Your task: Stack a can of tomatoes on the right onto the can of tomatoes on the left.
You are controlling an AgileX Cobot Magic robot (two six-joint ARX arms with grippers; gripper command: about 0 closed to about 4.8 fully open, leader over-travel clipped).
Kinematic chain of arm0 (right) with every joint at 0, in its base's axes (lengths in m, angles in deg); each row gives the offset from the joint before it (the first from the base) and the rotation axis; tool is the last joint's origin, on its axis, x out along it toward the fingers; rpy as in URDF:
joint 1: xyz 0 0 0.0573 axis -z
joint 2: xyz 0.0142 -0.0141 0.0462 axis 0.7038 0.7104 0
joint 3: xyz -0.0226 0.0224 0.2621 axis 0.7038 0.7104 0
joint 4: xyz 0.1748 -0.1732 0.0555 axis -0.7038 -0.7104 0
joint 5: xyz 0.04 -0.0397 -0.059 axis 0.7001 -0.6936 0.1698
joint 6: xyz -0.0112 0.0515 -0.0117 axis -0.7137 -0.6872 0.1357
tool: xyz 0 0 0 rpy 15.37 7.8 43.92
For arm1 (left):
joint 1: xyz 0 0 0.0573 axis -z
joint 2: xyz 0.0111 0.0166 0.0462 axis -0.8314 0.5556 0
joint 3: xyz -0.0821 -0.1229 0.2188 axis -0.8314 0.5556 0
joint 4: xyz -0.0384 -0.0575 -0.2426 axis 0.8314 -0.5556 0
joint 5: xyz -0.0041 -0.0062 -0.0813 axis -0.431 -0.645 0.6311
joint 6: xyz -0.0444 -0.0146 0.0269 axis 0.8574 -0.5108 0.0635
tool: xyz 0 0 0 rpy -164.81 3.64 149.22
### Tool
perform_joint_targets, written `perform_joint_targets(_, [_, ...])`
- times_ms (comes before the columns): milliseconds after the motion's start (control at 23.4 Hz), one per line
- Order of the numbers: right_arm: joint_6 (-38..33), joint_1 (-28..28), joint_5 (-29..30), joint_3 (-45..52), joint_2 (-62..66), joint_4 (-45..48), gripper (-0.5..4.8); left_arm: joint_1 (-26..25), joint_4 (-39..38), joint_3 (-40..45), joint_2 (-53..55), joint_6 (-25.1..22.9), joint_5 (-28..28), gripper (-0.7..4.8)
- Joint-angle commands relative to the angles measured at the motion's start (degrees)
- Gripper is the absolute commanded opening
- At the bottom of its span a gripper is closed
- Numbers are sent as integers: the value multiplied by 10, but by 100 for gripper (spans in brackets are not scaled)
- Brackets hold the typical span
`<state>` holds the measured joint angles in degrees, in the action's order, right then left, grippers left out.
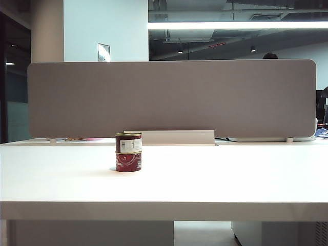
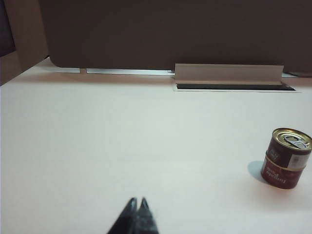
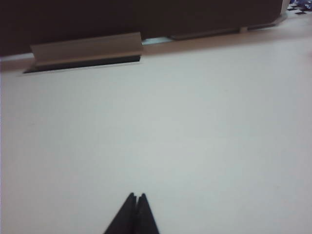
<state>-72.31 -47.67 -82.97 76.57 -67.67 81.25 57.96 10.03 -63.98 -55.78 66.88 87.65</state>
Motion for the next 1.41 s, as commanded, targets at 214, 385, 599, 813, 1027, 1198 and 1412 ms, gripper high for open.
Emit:
perform_joint_targets(214, [-4, 2, 34, 55, -99, -37, -5, 0, 2, -2, 0, -1, 0, -6])
perform_joint_targets(385, [-3, 3, 27, 55, -122, -53, -5, 0, 2, -2, 0, -1, 0, -6])
perform_joint_targets(599, [14, 3, -10, 54, -154, -65, -5, 0, 2, -2, 0, -1, 0, -6])
perform_joint_targets(813, [32, 3, -29, 54, -155, -68, -5, 0, 2, -2, 0, -1, 0, -6])
perform_joint_targets(1027, [31, 3, -35, 54, -154, -68, -5, 0, 2, -2, 0, -1, 0, -6])
perform_joint_targets(1198, [31, 3, -35, 54, -154, -68, -5, 0, 2, -2, 0, -1, 0, -6])
perform_joint_targets(1412, [31, 2, -35, 54, -154, -70, -5, 0, 2, -2, 0, -1, 0, -6])
